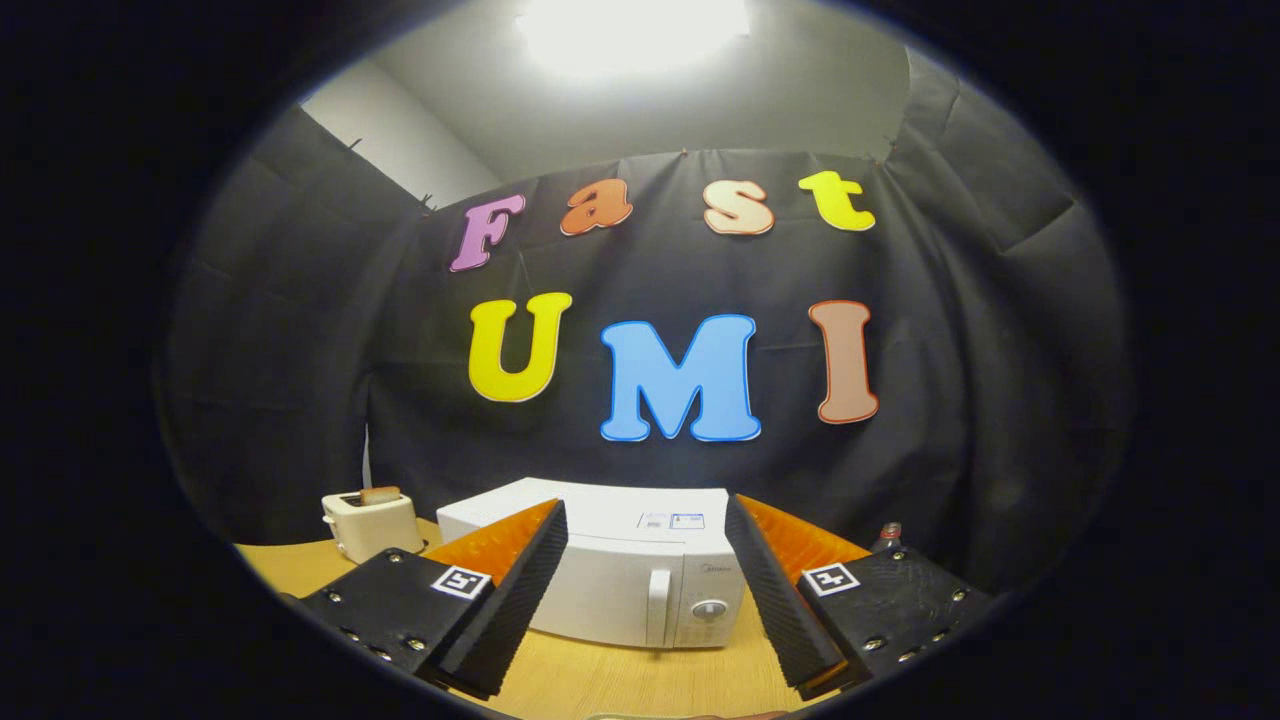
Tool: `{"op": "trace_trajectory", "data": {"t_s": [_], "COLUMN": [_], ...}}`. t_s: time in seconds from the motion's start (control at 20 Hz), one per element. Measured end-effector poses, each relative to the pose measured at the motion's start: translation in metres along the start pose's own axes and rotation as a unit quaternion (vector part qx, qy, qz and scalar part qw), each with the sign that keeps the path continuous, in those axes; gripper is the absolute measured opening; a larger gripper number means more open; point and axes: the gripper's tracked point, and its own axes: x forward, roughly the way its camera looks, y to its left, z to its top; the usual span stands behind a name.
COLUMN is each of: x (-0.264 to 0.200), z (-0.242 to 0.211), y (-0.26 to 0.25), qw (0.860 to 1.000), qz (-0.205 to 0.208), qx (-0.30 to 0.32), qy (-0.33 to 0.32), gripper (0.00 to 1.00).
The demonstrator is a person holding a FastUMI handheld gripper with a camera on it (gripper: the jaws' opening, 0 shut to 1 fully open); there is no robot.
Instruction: Open the microwave, put the food inside, and close the microwave door.
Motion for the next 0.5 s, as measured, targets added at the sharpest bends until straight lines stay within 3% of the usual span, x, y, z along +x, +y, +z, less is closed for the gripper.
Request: {"op": "trace_trajectory", "data": {"t_s": [0.5], "x": [-0.048], "z": [-0.083], "y": [0.001], "qw": [0.995], "qz": [0.077], "qx": [0.034], "qy": [0.06], "gripper": [0.98]}}
